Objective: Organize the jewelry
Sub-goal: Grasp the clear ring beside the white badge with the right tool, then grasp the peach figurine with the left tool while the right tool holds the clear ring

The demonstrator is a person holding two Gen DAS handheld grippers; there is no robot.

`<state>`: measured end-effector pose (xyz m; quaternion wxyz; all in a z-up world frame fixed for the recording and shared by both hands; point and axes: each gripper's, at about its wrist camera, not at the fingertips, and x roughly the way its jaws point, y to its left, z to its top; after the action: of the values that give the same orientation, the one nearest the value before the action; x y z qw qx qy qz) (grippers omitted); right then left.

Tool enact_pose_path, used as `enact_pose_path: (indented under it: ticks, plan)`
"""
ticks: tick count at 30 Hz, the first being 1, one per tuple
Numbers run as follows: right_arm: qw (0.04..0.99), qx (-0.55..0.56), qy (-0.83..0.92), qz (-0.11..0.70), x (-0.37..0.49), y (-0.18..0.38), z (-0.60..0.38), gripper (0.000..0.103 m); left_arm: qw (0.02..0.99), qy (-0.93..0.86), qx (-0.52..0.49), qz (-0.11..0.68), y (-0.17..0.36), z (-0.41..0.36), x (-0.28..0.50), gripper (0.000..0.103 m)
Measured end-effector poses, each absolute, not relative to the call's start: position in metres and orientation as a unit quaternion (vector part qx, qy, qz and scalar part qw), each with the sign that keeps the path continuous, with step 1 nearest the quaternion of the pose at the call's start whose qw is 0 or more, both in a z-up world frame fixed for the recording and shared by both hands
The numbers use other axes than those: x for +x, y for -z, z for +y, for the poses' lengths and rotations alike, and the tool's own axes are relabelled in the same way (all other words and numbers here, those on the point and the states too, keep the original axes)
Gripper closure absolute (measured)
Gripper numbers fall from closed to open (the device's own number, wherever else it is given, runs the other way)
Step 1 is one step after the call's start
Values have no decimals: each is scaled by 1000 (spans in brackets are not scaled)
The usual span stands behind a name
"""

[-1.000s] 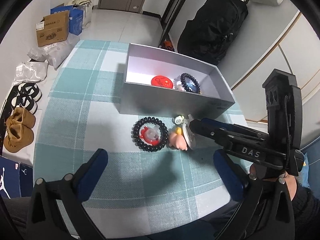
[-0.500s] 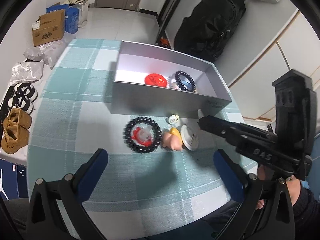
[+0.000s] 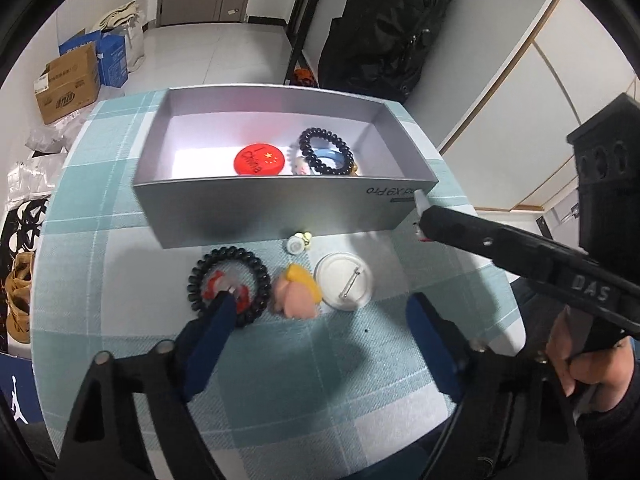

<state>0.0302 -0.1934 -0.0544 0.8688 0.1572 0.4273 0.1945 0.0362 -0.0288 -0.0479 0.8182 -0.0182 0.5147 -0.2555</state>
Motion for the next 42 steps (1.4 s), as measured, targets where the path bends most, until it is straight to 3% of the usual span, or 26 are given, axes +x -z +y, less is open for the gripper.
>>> enact_pose_path:
  ticks: [5, 12, 14, 16, 23, 29, 30, 31, 42]
  plan:
    - [869, 166, -194, 424, 29, 52, -199, 85, 820, 253, 17, 513, 52, -37, 34, 32]
    - [870, 167, -194, 422, 27, 50, -199, 85, 826, 241, 49, 507, 55, -38, 34, 57]
    - [870, 168, -195, 421, 26, 50, -200, 85, 829, 239, 56, 503, 55, -40, 37, 64]
    - [871, 169, -194, 419, 26, 48, -200, 85, 829, 239, 62, 502, 55, -40, 37, 81]
    - [874, 175, -190, 413, 25, 46, -203, 85, 830, 247, 80, 494, 53, -49, 32, 82]
    - [882, 179, -211, 382, 19, 33, -202, 85, 838, 259, 23, 480, 37, -37, 31, 84]
    - [884, 180, -214, 376, 19, 30, -202, 85, 842, 258, 6, 473, 31, -31, 32, 95]
    - [885, 182, -218, 370, 18, 28, -202, 85, 843, 259, -3, 471, 28, -28, 33, 99]
    - [879, 194, -218, 377, 26, 31, -201, 85, 817, 267, -52, 508, 36, -28, 44, 96]
